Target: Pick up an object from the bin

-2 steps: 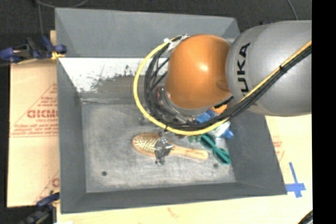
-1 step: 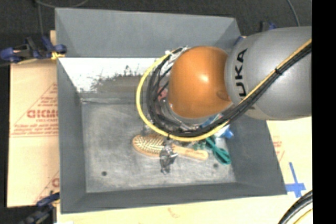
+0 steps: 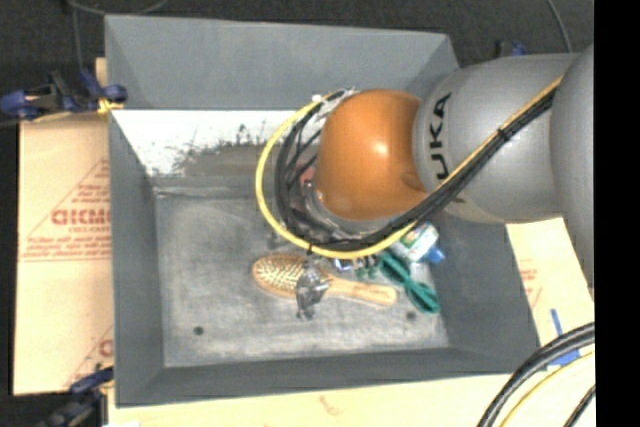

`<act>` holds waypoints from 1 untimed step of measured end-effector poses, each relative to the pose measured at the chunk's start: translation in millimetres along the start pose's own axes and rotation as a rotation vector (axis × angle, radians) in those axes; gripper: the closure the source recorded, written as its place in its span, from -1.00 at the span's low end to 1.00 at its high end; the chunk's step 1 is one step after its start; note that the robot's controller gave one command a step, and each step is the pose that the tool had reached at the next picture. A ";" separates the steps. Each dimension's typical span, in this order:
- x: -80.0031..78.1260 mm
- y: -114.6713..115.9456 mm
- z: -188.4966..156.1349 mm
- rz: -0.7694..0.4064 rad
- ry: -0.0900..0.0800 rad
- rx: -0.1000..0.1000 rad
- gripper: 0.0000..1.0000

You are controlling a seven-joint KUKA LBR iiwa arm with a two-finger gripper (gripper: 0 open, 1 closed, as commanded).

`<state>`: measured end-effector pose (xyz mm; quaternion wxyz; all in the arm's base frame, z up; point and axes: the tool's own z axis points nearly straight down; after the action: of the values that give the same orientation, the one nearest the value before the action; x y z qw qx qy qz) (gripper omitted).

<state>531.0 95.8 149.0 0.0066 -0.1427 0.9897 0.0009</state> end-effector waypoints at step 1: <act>-39.5 -37.0 68.4 -0.036 0.021 -0.012 1.00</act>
Offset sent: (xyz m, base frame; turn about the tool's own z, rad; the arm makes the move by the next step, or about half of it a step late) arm 0.0000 0.0000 0.0000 0.0000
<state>580.2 71.6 81.2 -0.0046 -0.1604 0.9870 0.0050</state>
